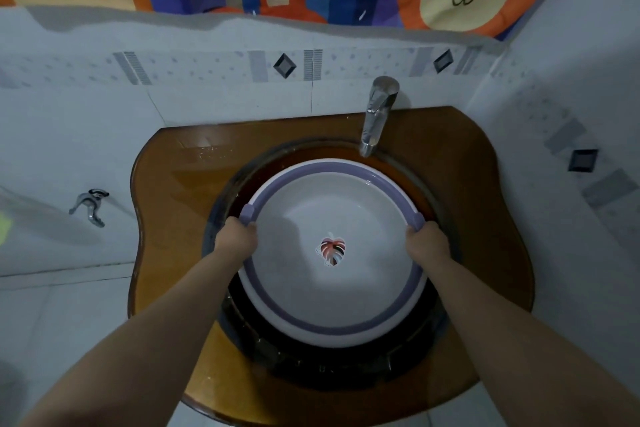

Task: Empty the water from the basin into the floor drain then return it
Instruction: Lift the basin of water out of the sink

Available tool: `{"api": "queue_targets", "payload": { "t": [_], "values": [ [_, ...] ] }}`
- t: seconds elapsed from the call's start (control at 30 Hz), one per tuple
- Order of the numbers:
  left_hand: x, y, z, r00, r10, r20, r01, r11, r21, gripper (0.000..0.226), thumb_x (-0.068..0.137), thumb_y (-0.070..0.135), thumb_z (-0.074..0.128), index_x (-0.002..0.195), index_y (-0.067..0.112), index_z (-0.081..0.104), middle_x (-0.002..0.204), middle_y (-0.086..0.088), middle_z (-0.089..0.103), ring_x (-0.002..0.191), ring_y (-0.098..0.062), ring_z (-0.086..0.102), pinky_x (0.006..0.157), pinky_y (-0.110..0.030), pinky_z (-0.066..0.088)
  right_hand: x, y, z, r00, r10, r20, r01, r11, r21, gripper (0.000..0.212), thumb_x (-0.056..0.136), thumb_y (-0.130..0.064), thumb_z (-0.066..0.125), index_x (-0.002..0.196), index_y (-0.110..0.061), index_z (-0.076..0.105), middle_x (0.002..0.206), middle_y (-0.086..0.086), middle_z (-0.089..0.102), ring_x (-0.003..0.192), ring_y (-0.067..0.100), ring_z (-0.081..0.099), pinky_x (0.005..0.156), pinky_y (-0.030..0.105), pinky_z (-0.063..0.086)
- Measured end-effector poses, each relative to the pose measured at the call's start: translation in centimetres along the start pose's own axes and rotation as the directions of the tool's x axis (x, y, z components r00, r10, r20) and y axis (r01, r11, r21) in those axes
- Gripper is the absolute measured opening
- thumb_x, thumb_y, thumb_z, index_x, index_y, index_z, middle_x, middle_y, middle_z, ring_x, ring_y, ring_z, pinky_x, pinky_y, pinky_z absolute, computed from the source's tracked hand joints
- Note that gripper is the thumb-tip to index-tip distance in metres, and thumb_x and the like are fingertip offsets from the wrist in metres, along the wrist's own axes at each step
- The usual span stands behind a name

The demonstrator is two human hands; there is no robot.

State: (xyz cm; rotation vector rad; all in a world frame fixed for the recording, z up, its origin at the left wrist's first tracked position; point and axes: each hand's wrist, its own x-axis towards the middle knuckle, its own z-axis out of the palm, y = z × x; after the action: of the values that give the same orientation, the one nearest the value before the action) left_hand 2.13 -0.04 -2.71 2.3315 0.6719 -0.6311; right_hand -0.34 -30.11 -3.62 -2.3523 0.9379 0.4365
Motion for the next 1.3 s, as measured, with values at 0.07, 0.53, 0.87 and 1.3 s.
{"api": "queue_targets", "payload": {
  "t": [0.07, 0.53, 0.87, 1.3],
  "values": [
    [0.0, 0.2, -0.1, 1.0, -0.006, 0.009, 0.006, 1.0, -0.031, 0.041, 0.097, 0.027, 0.036, 0.122, -0.005, 0.046, 0.106, -0.027, 0.06, 0.081, -0.036, 0.058, 0.059, -0.042, 0.048, -0.3, -0.1, 0.0, 1.0, -0.019, -0.01, 0.019, 1.0, 0.005, 0.043, 0.098, -0.032, 0.036, 0.131, -0.003, 0.036, 0.123, 0.021, 0.055, 0.107, 0.035, 0.056, 0.077, 0.034, 0.046],
    [-2.3, -0.4, -1.4, 0.998, -0.052, -0.035, 0.038, 0.942, -0.334, 0.028, 0.094, 0.024, 0.043, 0.071, 0.01, 0.048, 0.06, -0.011, 0.043, 0.053, -0.024, 0.04, 0.054, -0.032, 0.034, -1.4, -0.1, -2.3, 0.98, -0.184, -0.08, 0.19, 0.98, 0.064, 0.039, 0.096, -0.031, 0.042, 0.117, 0.001, 0.05, 0.108, 0.02, 0.061, 0.098, 0.035, 0.059, 0.07, 0.031, 0.04],
    [-6.3, -2.0, -3.9, 0.992, -0.018, -0.123, -0.039, 0.891, -0.451, 0.029, 0.089, 0.034, 0.052, 0.078, 0.007, 0.05, 0.07, -0.014, 0.046, 0.068, -0.03, 0.046, 0.059, -0.038, 0.037, -3.6, -0.8, -3.8, 0.976, -0.21, -0.055, 0.217, 0.961, 0.173, 0.04, 0.094, -0.032, 0.044, 0.117, -0.001, 0.053, 0.111, 0.018, 0.061, 0.099, 0.032, 0.058, 0.072, 0.031, 0.038],
    [-9.4, -4.2, -6.4, 0.978, -0.077, -0.194, -0.044, 0.83, -0.555, 0.039, 0.082, 0.042, 0.061, 0.086, 0.004, 0.054, 0.07, -0.008, 0.053, 0.065, -0.024, 0.052, 0.053, -0.033, 0.04, -8.2, -2.0, -5.1, 0.938, -0.33, -0.107, 0.347, 0.893, 0.286, 0.035, 0.091, -0.024, 0.052, 0.058, -0.013, 0.046, 0.06, 0.006, 0.045, 0.059, 0.021, 0.046, 0.053, 0.032, 0.033]
  ]
}}
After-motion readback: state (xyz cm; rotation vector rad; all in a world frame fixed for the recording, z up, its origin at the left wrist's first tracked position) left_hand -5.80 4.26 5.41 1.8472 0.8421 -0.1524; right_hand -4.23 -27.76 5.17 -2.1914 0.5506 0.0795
